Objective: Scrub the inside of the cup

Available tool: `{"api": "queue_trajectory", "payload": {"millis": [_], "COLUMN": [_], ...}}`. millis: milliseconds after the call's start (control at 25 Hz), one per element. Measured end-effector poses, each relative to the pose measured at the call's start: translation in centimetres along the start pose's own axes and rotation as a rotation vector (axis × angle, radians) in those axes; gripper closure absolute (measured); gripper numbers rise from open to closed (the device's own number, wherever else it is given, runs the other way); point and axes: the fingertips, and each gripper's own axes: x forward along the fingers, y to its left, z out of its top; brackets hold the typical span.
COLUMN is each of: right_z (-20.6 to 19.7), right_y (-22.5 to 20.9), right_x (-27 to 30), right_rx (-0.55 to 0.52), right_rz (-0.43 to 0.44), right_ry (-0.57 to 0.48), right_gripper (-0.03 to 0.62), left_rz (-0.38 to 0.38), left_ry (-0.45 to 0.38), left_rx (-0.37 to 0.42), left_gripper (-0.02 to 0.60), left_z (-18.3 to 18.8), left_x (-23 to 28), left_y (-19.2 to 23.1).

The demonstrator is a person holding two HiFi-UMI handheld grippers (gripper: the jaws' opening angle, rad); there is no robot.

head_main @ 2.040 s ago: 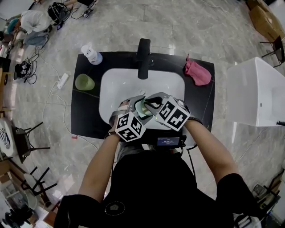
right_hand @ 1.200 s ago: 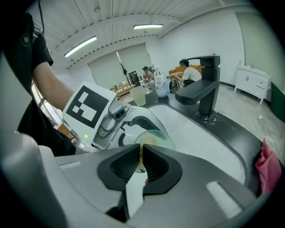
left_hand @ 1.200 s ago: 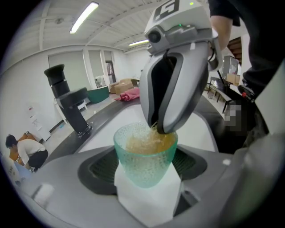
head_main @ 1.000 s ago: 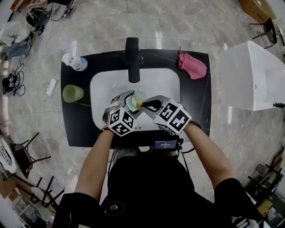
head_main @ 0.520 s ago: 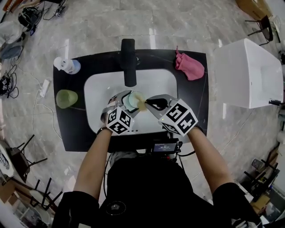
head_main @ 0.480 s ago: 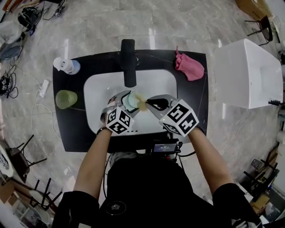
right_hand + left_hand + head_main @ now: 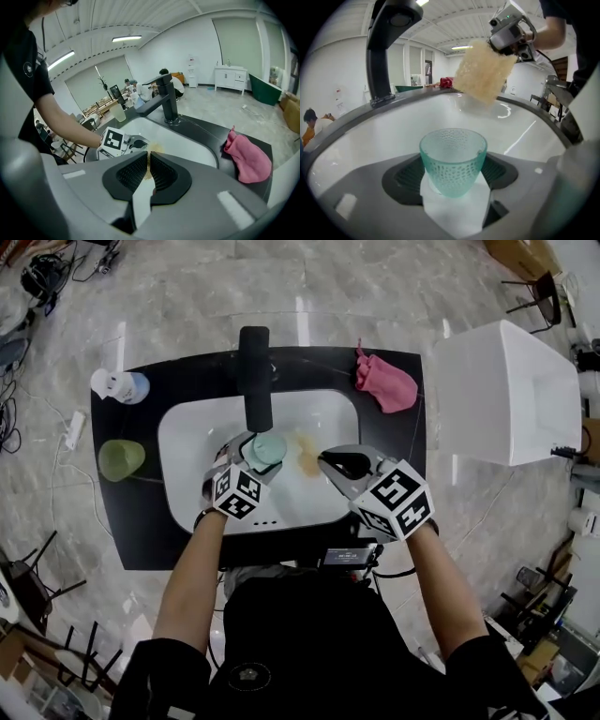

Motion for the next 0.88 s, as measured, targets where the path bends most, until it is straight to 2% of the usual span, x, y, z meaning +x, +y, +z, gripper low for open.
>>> {"api": "queue_trajectory", "payload": {"millis": [320, 640, 880], "right_z": [-1.3, -1.7, -2.0], "right_y": [-0.5, -0.6, -0.1], "right_x": [-1.1, -1.9, -1.9], "right_rx": [0.023, 0.027, 0.024], "right_rz": [-0.019, -0.021, -0.012], "right_ry": [0.007, -0.008, -0.013], "right_gripper": [0.563, 0.563, 0.563], "left_rz": [-0.017, 0.004, -0.011], "left_ry": [-0.02, 0.007, 0.054], "left_rx": [-0.085, -0.129, -0.159], "left_gripper": [0.21, 0.209, 0.209], "left_z": [0.2, -0.8, -1.8], "left_x": [1.5, 1.5, 0.9], "left_y": [-0.6, -0.8, -1.1]}}
